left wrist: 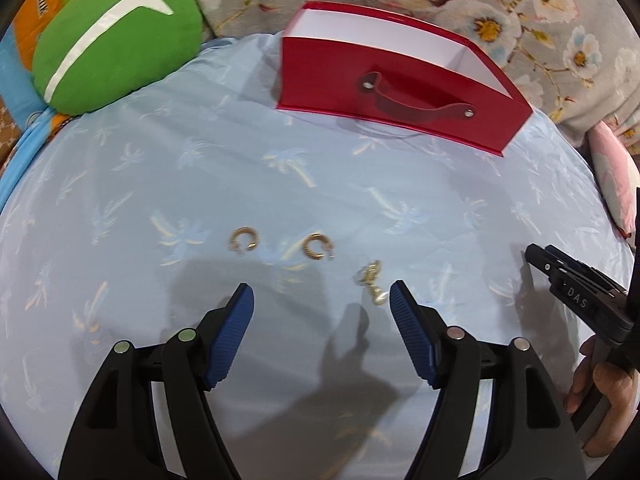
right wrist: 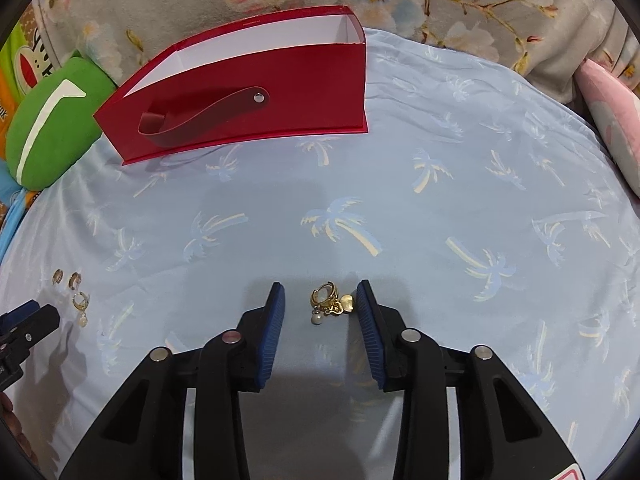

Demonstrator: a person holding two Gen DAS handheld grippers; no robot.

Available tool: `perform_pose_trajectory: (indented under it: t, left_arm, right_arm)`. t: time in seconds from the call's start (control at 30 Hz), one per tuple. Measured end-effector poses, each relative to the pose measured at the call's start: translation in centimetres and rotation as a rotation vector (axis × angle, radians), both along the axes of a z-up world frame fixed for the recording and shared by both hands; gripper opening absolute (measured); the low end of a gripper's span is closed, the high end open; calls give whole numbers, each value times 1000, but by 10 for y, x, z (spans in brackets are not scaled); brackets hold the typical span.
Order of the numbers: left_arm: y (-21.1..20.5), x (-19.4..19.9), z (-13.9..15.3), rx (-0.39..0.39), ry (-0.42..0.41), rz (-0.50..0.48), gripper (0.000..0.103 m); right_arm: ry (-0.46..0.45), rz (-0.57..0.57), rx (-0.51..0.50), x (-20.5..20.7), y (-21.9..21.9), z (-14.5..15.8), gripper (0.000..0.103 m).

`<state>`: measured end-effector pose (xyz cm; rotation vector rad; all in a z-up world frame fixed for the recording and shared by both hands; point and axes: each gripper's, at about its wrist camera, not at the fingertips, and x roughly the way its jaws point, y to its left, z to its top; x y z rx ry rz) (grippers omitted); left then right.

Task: Organize jewelry
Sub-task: 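Grasp the gold pearl earring with the right tool while the left tool grasps a gold dangle earring, then carry both gold earrings over the red box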

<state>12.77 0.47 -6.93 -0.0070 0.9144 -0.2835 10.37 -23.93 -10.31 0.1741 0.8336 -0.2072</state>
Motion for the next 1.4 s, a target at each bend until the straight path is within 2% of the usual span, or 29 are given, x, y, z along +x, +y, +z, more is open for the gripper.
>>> perform_pose_trajectory:
  t: [0.07, 0.17, 0.3, 0.47, 0.63, 0.67, 0.83, 0.93, 1.07, 1.4]
  left_arm:
    - [-11, 4, -2, 12, 4, -15, 69]
    - [-20, 9, -7, 9, 17, -21, 69]
    - [-27, 12, -10, -1, 23, -22, 68]
    - [-28, 13, -11, 6, 11, -22, 61]
    - [-25, 15, -10, -3, 8, -21, 42]
    - [-24, 15, -10, -2, 8, -20, 40]
    - [-22, 13, -10, -9, 17, -28, 17]
    - [-22, 12, -10, -22, 25, -38, 8]
    - [-22, 8, -9, -33, 26, -45, 4]
    - [-24, -3, 12, -57, -20, -63, 4]
  right_arm:
    - [-2, -3, 8, -1, -2, 0, 20]
    - [-5, -4, 16, -2, -4, 0, 16]
    - [-9, -1, 20, -4, -3, 0, 15]
    - [-14, 10, 31, -11, 2, 0, 15]
    - [-21, 21, 43, -15, 8, 2, 15]
    - [-22, 23, 45, -16, 9, 2, 15]
    - [-28, 32, 53, -19, 13, 5, 15]
    - [-34, 38, 56, -21, 16, 7, 15]
    - [-41, 45, 60, -23, 18, 10, 15]
    - [-74, 61, 70, -30, 22, 25, 15]
